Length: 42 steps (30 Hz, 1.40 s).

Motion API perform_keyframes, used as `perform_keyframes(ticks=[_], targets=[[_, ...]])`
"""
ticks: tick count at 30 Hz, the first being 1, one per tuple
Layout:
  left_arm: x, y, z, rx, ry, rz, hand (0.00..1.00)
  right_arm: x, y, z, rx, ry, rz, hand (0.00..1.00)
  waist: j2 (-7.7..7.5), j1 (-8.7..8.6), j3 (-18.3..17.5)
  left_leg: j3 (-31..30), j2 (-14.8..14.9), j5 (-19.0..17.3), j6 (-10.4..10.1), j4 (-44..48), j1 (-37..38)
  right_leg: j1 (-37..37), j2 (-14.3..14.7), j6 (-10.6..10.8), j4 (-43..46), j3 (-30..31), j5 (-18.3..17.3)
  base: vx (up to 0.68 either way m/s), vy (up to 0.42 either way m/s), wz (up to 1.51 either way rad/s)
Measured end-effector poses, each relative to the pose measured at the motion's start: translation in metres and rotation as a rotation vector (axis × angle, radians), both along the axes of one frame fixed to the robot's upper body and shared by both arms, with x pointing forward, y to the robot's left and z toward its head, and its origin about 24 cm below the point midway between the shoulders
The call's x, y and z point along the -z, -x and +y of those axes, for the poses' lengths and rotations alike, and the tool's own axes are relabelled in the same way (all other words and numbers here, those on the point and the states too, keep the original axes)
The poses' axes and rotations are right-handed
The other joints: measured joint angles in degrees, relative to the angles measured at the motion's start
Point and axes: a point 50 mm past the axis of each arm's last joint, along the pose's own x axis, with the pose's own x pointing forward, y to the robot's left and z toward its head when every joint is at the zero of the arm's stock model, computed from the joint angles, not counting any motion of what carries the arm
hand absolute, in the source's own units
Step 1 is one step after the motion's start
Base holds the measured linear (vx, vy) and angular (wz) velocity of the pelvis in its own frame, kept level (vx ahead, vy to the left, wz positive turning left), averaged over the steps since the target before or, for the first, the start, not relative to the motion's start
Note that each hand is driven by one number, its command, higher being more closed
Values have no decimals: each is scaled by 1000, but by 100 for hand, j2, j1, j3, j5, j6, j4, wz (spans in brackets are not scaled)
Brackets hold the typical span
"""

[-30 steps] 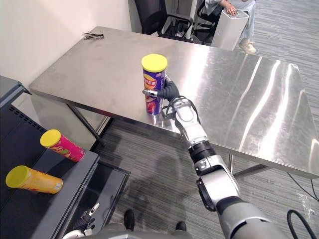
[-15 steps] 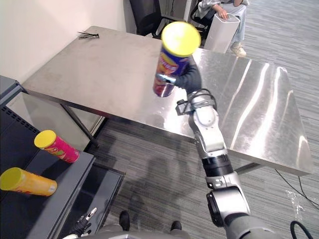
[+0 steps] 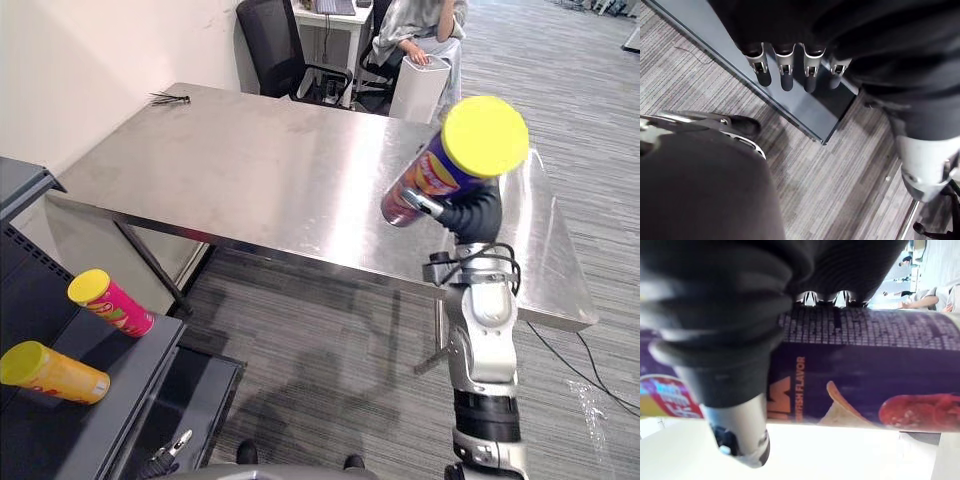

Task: Put the gum and the chips on the shelf.

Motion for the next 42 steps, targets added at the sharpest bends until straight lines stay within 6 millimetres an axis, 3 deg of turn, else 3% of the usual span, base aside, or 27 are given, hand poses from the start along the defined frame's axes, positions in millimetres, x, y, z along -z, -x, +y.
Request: perform_keyframes(ticks=[6,16,19,22,26,27,29,30,31,32,33,34,35,37,38,39,40,41,42], targets=[[1,13,2,-18,11,24,0,11,17,-30,131,-16,38,100,-48,-66,-231,0,34,30,25,2,6,-2,10,-2,13,11,-2,-4,-3,1],[1,14,2,-22,12,25,0,29,26,-35,188,-89,85,100,-76,-64,-288,25,35,28,22,36,37,-16,7,-10,74,45,-11,0,0,0],[0,12,4,-13,16,16,0,35,27,-31,178,-102,104,100,-134,-68,-216,17,8,-3,21,245,-95,-465,-118,-43,983,99,-414,-10,-3,1],[-2,0,7,-1,8,-18,0,37,23,-20,135,-116,109,100,-227,-63,57,-213,3,-368,5,1267,-620,-799,-288,-82,1857,52,-815,-87,-32,31],[-4,-12,4,-9,19,-60,0,39,6,5,18,-128,123,100,9,-31,244,-1019,75,-249,-130,1527,-1231,-875,-207,-225,1999,-659,-970,-181,-89,92],[-4,-13,1,-10,25,-67,0,36,0,12,-22,-146,114,100,113,40,303,-1337,91,-70,-211,1272,-1308,-884,-163,-246,1996,-954,-984,-243,-164,117],[-3,-11,-1,-24,32,-60,0,30,-4,18,-50,-144,93,100,220,216,370,-1407,237,-75,-322,686,-1287,-866,-29,-438,1835,-1294,-929,-196,-142,110],[-3,-11,0,-31,30,-60,0,27,-5,19,-56,-143,82,100,202,299,395,-1133,301,-139,-228,527,-1321,-857,-50,-597,1620,-1518,-825,-160,-90,98],[-3,-11,0,-54,35,-65,0,23,-8,19,-58,-142,65,100,125,342,456,-688,345,-104,58,828,-1508,-869,-138,-674,1573,-1825,-774,-152,-124,139],[-1,-6,-1,-107,53,-55,0,17,-10,15,-39,-147,42,100,243,325,444,-50,436,-31,450,1631,-1693,-829,-218,-686,1598,-2230,-738,-117,-163,173],[0,2,-3,-133,60,-41,0,15,-9,9,-7,-154,30,100,342,277,455,543,579,-121,606,1966,-1614,-717,-226,-674,1706,-2691,-760,-96,-152,187],[0,1,-5,-132,66,-43,0,13,-8,5,8,-150,23,100,523,230,428,682,555,-18,627,1723,-1580,-625,-197,-690,1771,-2996,-801,-159,-110,219],[-2,-6,-6,-114,65,-69,0,10,-5,-6,62,-150,6,100,459,185,442,392,246,746,542,804,-1418,-594,-390,-701,1729,-3343,-937,-157,-49,210],[-1,-10,-7,-121,75,-67,0,9,-2,-14,102,-162,-1,100,354,240,463,982,224,138,785,1357,-1342,-466,-619,-702,1646,-3969,-837,-148,-34,171],[1,-2,-7,-140,78,-46,0,11,-2,-13,102,-170,4,100,309,219,482,1305,277,-290,700,1788,-1168,-315,-780,-666,1638,-4284,-805,-178,-37,144],[1,3,-7,-153,81,-38,0,14,0,-13,103,-172,14,100,325,165,479,1417,367,-490,464,1821,-945,-194,-820,-635,1589,-4496,-766,-194,-25,135],[2,6,-8,-156,82,-31,0,15,0,-13,102,-172,17,100,384,170,454,1402,417,-558,359,1735,-851,-161,-816,-593,1575,-4579,-743,-112,44,98],[2,10,-9,-162,87,-23,0,16,1,-12,99,-171,19,100,535,195,377,1355,435,-658,217,1438,-767,-155,-798,-476,1574,-4721,-713,-93,107,57],[3,15,-8,-181,86,-10,0,20,2,-11,99,-180,31,100,518,226,388,1334,364,-627,252,1299,-774,-159,-826,-385,1531,-4756,-659,-113,167,60]])
